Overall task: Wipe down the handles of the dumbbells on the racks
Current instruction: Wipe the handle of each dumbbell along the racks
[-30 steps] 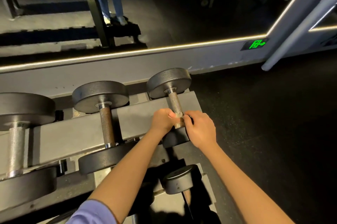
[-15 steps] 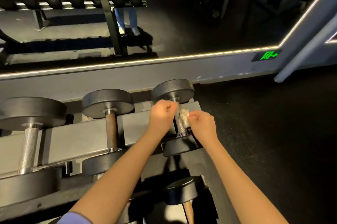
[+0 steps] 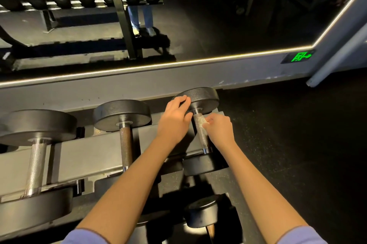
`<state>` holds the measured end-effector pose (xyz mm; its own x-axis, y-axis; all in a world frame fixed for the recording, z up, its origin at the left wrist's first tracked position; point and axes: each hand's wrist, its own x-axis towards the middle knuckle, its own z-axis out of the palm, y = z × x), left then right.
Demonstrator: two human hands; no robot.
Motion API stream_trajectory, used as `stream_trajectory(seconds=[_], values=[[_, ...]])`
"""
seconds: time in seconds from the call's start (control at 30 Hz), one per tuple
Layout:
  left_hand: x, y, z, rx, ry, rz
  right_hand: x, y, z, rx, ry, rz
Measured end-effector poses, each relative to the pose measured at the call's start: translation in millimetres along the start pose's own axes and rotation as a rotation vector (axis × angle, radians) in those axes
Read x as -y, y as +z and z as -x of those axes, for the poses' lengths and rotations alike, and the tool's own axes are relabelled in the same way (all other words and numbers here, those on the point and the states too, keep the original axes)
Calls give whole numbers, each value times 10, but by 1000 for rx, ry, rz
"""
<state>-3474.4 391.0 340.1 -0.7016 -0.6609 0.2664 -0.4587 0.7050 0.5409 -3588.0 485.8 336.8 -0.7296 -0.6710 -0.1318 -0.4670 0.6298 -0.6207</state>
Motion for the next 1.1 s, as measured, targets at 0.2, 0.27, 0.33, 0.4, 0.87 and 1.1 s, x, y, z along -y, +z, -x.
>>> stream_trajectory(seconds=[0.2, 0.27, 0.33, 0.4, 0.87, 1.1], values=[[22, -50, -19, 59, 7, -25, 150, 38, -105, -84, -36, -90], [17, -63, -19, 76, -5, -36, 128, 34, -102, -79, -61, -120], [7, -78, -21, 101, -20, -45, 111, 30, -110, -71, -80, -135], [3, -91, -30, 132, -32, -64, 116, 27, -135, -60, -90, -126], [30, -87, -20, 161, -60, -51, -127, -121, 21, 362, 76, 263], [20, -100, -32, 132, -30, -67, -114, -68, 40, 234, 88, 130]])
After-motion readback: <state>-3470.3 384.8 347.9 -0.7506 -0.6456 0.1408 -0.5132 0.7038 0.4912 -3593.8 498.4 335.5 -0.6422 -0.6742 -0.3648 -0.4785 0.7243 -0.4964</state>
